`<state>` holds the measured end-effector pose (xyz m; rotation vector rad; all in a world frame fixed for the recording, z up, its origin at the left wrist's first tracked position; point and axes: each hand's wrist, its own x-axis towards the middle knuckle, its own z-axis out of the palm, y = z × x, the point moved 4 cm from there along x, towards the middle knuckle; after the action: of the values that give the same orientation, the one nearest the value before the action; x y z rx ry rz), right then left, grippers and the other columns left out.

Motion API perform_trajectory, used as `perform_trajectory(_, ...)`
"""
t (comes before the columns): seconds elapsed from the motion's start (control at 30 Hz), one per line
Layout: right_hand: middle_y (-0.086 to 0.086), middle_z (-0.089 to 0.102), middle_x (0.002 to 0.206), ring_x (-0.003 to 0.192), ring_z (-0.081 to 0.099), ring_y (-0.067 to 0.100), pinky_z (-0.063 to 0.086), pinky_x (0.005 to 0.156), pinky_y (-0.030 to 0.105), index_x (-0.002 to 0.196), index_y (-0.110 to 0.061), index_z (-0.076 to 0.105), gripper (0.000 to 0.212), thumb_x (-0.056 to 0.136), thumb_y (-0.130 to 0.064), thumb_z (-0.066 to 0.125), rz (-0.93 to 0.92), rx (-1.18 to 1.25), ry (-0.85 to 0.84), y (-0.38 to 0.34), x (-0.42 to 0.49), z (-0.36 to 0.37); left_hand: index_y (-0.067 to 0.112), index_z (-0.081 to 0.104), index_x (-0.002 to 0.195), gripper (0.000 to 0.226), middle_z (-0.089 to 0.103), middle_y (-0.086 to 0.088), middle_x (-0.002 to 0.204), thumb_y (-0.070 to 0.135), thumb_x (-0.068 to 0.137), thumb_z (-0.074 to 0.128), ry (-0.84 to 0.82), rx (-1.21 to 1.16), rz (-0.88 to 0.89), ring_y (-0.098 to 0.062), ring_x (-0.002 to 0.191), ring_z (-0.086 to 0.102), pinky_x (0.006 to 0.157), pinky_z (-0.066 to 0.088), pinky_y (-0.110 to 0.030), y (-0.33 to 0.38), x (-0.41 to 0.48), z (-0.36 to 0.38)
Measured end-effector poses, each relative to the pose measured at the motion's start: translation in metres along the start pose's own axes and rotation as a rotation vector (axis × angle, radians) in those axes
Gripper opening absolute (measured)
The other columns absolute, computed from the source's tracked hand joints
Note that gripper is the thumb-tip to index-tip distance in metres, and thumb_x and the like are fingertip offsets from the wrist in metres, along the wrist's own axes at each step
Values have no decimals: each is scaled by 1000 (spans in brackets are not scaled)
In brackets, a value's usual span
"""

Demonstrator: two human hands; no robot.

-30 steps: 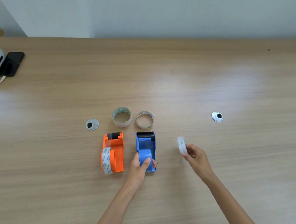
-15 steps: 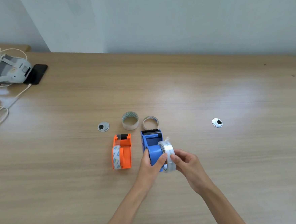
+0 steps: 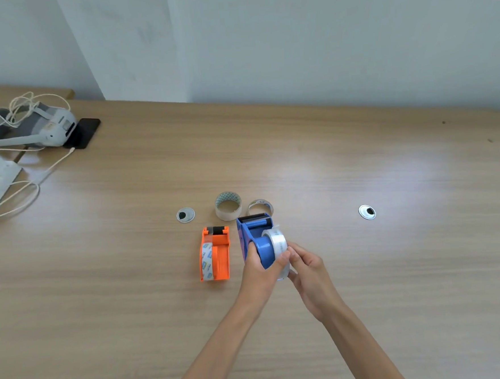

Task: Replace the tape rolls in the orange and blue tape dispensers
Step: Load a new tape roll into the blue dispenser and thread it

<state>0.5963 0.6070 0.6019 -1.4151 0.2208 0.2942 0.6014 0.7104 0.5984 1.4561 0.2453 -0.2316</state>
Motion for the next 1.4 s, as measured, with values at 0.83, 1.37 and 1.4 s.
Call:
perform_trajectory(0.83, 5, 63, 103, 90, 61, 6, 53, 82, 22, 126, -29, 49, 58, 80, -5, 73, -108, -354, -121, -6, 5, 8, 5, 67, 87, 40, 64, -4, 53, 33, 97, 40, 158, -217, -262, -14, 46, 61, 47, 50, -21, -6, 9, -8)
perform_trajectory(1.37, 15, 53, 102, 52, 56, 7, 46, 41, 21, 93, -24, 70, 11, 86, -17, 67, -31, -421, 42, -13, 27, 3, 11, 58, 117, 43, 66, -4, 76, 31, 103, 23, -32, 34, -83, 3, 51, 63, 51, 47, -8, -2, 1, -3)
perform_trajectory(1.4, 13, 55, 101, 58, 58, 6, 46, 40, 22, 91, -24, 71, 11, 84, -16, 69, -50, -452, 21, -15, 27, 4, 10, 58, 118, 44, 66, -4, 77, 30, 103, 22, -40, 33, -67, 1, 52, 63, 52, 47, -9, -3, 0, -3)
